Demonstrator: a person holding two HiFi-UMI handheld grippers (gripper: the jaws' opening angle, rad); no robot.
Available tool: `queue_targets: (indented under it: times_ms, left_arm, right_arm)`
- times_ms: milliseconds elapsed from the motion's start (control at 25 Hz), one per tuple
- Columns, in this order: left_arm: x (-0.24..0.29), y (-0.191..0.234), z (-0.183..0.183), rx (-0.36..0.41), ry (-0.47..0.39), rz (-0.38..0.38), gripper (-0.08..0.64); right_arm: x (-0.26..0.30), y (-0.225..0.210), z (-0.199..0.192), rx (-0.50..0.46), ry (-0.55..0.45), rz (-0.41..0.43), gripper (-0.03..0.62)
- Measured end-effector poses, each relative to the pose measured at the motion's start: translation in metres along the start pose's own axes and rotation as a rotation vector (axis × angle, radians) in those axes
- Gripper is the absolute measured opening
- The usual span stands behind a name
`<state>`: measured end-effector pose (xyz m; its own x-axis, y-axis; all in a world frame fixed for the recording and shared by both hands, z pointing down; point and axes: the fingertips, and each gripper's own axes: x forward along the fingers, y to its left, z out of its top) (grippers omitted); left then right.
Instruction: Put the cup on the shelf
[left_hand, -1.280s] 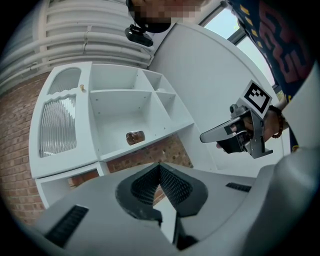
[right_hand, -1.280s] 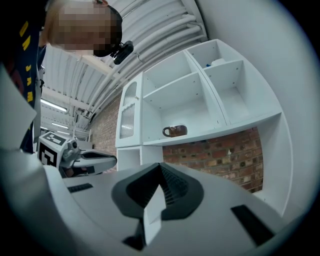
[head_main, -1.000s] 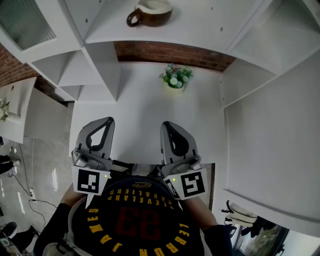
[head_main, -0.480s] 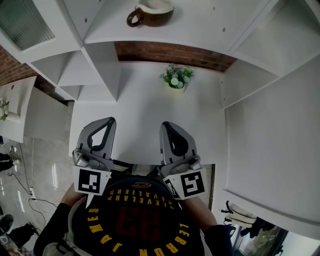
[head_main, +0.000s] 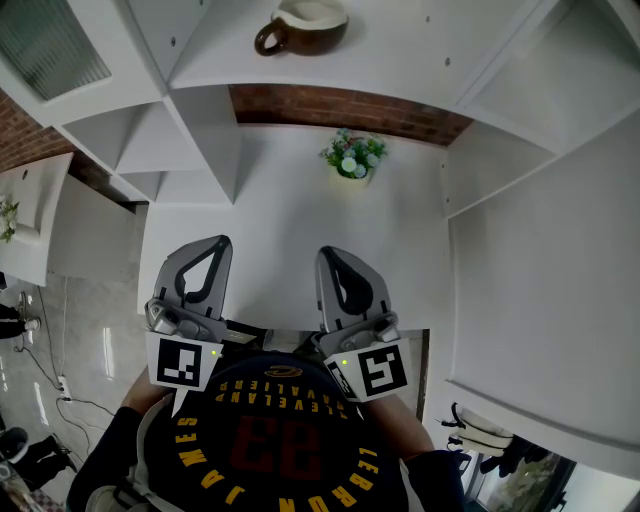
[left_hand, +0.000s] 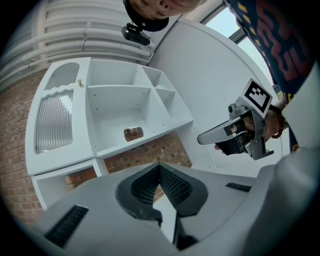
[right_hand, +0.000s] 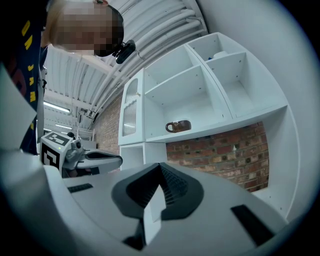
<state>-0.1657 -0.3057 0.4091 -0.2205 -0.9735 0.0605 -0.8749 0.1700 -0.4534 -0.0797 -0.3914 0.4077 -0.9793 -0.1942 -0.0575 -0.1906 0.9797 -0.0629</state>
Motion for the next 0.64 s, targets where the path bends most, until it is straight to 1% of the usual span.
queue_targets:
  times_ms: [440,640]
  left_arm:
    - [-0.0016,-0.0052,0.0003,0.003,0.005,-0.004,0.003]
    - [-0.0028,-0.0062,0.0008,0.005,0.008,-0.006,0.003]
  right_arm:
    - [-0.005,0.0022,-0.0005,-0.001,-0.007,0.002,0.006]
    - [-0.0075,0.0035,-0.0018,-0.001,0.006,0.006,0.006]
